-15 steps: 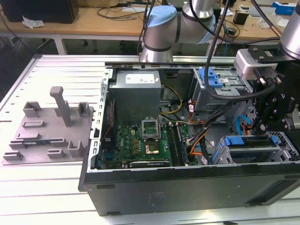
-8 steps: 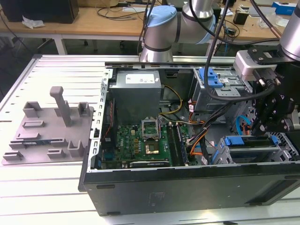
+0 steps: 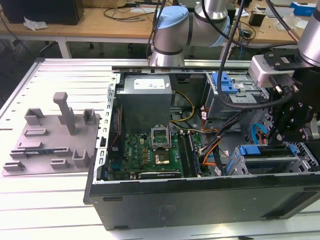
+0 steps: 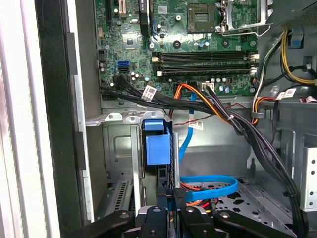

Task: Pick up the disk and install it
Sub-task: 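Insert the second disk wire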

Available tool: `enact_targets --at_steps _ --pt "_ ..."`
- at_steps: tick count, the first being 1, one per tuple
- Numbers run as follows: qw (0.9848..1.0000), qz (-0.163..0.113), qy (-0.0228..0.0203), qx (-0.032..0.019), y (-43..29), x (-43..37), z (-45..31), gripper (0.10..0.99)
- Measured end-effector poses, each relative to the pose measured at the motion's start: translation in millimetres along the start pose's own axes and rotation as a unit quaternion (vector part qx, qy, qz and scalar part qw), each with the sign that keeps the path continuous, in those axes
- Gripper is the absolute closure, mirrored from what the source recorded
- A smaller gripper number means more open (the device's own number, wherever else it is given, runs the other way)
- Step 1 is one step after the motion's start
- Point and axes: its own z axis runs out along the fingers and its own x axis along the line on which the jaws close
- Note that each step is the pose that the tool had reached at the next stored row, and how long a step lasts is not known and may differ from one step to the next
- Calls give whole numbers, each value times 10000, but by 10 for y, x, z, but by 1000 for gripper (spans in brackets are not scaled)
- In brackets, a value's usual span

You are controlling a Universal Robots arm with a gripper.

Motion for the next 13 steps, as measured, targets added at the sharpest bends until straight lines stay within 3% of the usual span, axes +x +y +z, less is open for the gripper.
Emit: enact_targets --at_steps 13 --pt "10000 0 0 0 -11 0 29 922"
